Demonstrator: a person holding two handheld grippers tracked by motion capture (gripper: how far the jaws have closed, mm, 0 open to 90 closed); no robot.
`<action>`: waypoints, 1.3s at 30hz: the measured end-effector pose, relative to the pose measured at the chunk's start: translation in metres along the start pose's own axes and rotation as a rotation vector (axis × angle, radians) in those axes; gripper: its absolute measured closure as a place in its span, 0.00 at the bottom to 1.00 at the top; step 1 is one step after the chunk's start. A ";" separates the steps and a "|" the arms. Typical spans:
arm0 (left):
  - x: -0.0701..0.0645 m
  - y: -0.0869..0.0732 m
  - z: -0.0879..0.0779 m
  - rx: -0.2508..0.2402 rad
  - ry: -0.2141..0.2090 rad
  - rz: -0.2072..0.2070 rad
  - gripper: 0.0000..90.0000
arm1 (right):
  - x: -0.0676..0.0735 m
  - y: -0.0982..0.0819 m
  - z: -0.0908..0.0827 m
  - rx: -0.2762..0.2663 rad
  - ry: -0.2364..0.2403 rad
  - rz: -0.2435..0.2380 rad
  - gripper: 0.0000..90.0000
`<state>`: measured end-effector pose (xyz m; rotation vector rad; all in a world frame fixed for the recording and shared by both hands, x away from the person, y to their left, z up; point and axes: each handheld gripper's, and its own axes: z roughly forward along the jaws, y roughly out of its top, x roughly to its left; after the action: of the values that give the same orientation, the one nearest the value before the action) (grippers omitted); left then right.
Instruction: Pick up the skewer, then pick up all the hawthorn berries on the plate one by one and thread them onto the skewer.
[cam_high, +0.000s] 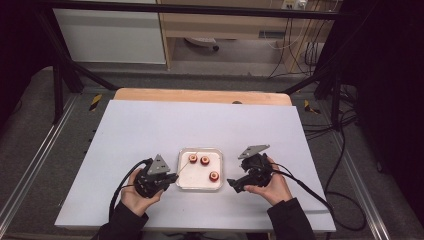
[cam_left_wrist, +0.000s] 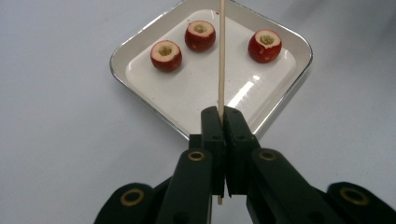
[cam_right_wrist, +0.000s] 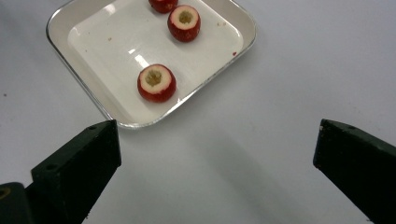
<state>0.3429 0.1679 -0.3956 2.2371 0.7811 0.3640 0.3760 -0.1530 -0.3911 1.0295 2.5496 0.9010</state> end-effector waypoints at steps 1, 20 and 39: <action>0.000 0.000 0.000 0.000 0.000 0.000 0.98 | 0.001 0.003 0.000 0.000 -0.003 -0.002 0.02; 0.015 -0.012 -0.011 -0.067 0.003 -0.067 0.98 | 0.016 0.046 0.026 0.068 0.038 0.059 0.05; 0.014 -0.012 -0.009 -0.066 -0.002 -0.064 0.98 | 0.024 0.066 0.061 0.279 0.128 0.106 0.45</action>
<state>0.3447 0.1885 -0.3981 2.1460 0.8257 0.3511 0.4211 -0.0723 -0.3968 1.2305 2.8096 0.6673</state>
